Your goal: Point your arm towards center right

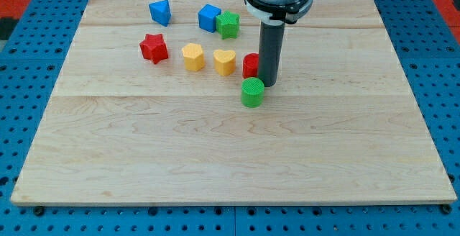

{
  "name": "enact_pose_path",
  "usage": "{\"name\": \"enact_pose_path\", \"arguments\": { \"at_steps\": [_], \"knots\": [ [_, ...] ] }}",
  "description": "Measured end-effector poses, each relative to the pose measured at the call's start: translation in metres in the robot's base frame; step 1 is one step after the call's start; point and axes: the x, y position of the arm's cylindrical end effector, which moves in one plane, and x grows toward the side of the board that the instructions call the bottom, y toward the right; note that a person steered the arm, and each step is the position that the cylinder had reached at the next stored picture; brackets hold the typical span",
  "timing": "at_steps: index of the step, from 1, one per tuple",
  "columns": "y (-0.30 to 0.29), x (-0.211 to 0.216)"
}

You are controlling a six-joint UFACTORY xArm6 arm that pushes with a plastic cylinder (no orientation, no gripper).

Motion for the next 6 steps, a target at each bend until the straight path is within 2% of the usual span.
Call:
{"name": "enact_pose_path", "arguments": {
  "at_steps": [2,3,5,6],
  "knots": [
    [0.0,0.027],
    [0.032,0.03],
    [0.066,0.085],
    [0.115,0.1]
  ]
}}
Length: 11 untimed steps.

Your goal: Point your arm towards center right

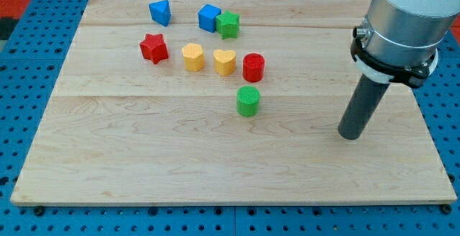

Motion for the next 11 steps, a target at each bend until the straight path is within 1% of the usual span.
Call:
{"name": "enact_pose_path", "arguments": {
  "at_steps": [1,2,3,5,6,7,8,9,10,11],
  "knots": [
    [0.004,-0.005],
    [-0.018,-0.051],
    [-0.036,-0.067],
    [-0.033,-0.067],
    [0.002,-0.041],
    [0.054,0.02],
    [0.068,0.038],
    [0.135,0.03],
    [0.136,-0.071],
    [0.106,-0.17]
  ]
}}
